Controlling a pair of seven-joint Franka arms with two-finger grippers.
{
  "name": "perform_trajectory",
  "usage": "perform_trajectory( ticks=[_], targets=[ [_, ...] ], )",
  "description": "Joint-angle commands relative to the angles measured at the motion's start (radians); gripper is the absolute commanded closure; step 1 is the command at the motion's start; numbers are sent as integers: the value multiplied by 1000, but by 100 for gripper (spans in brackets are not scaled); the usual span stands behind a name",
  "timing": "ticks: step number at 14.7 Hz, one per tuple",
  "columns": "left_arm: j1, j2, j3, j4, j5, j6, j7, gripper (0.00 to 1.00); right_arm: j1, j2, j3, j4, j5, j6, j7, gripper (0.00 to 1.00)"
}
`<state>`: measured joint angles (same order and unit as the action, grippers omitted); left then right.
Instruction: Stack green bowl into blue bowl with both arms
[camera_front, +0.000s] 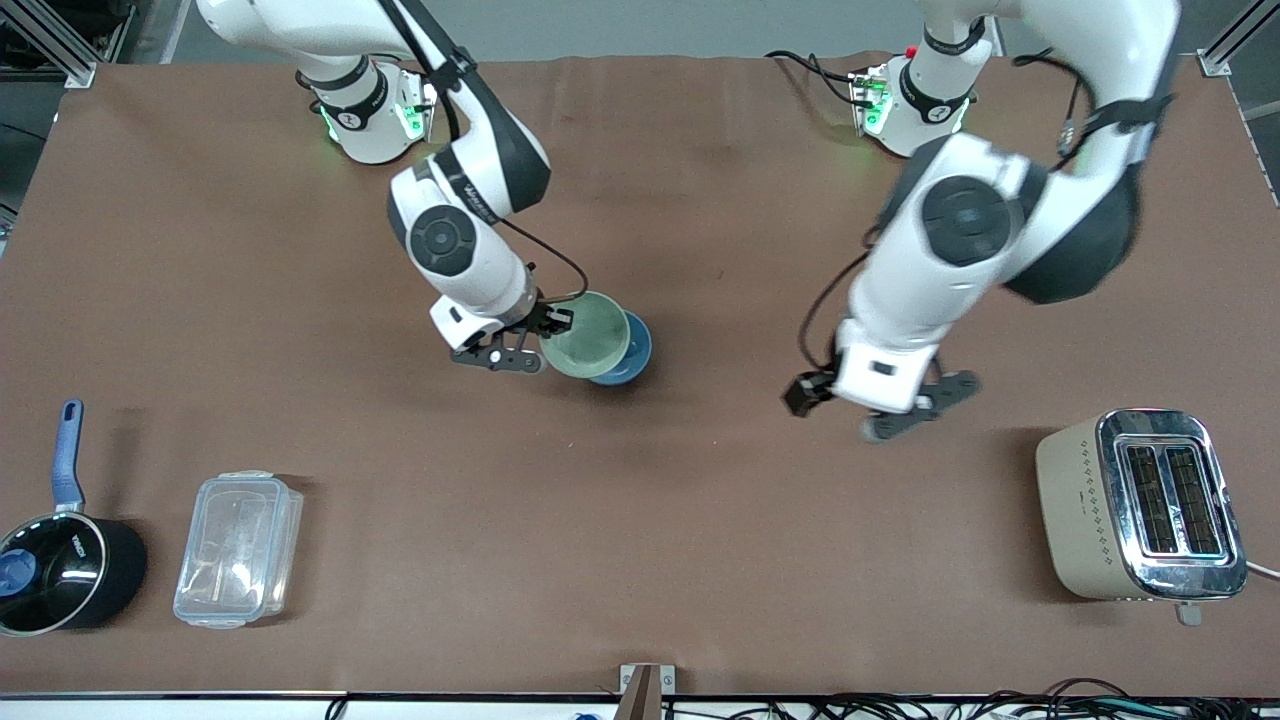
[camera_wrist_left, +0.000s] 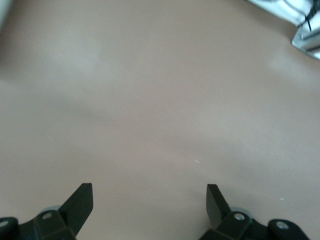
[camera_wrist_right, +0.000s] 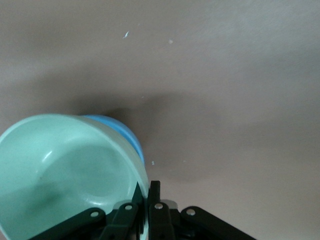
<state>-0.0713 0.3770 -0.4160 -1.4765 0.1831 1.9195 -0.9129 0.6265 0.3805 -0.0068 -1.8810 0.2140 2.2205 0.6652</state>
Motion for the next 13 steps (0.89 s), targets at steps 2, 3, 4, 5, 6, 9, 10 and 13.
perform_trajectory(
  ticks=[2,3,4,5,6,9,10,13],
  targets=[
    [145,-131,-10,-35,1,-95,343,0,42,49,-10,14,2,67,68,100],
    [172,-150,-13,-33,-2,-131,430,0,36,54,-10,13,-1,68,68,100],
    [188,-177,-13,-28,-4,-172,489,0,41,57,-10,10,-4,71,68,100],
    [205,-203,-9,-21,-5,-203,517,0,45,61,-10,6,-4,73,68,100],
    [231,-216,-10,-19,-5,-226,554,0,45,64,-10,-1,-4,73,68,99],
    [329,-272,-7,-5,-105,-281,718,0,62,66,-10,-29,-4,105,70,97],
    [358,-289,-9,-5,-114,-306,750,0,67,66,-10,-33,-4,116,71,97],
    [297,-363,95,-45,-132,-353,838,0,81,66,-10,-41,-2,119,80,92]
  ],
)
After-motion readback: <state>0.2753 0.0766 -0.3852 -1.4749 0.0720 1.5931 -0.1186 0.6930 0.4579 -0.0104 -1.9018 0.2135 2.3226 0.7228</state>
